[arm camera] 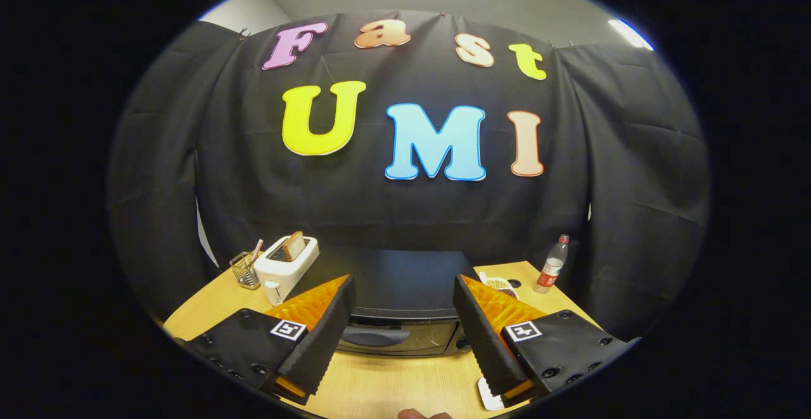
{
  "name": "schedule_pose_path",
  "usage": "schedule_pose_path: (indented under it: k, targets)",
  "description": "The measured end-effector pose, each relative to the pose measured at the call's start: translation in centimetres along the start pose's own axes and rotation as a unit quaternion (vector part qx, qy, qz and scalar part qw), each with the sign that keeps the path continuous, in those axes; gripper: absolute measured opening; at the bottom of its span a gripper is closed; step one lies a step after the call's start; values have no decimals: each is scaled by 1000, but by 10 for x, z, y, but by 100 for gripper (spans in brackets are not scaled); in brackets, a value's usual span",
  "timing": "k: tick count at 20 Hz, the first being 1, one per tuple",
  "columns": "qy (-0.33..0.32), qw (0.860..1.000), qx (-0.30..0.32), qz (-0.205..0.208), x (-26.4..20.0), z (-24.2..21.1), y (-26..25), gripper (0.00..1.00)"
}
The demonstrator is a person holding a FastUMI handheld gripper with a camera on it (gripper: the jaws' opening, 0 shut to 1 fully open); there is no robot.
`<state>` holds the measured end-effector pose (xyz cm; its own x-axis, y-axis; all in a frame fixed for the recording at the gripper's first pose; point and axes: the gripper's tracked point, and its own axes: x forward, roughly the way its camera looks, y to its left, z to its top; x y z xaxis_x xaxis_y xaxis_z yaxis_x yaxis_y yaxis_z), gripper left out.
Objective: Open the toaster oven, put the food inside, and close the toaster oven door.
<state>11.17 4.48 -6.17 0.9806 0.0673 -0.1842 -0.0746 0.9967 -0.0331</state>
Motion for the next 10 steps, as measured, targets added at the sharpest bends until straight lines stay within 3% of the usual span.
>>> schedule_pose_path:
  k: [3, 10]
  targets:
    - [23, 999, -14, 20, 17, -19, 10, 98]
    - [60, 998, -12, 24, 49, -53, 21, 98]
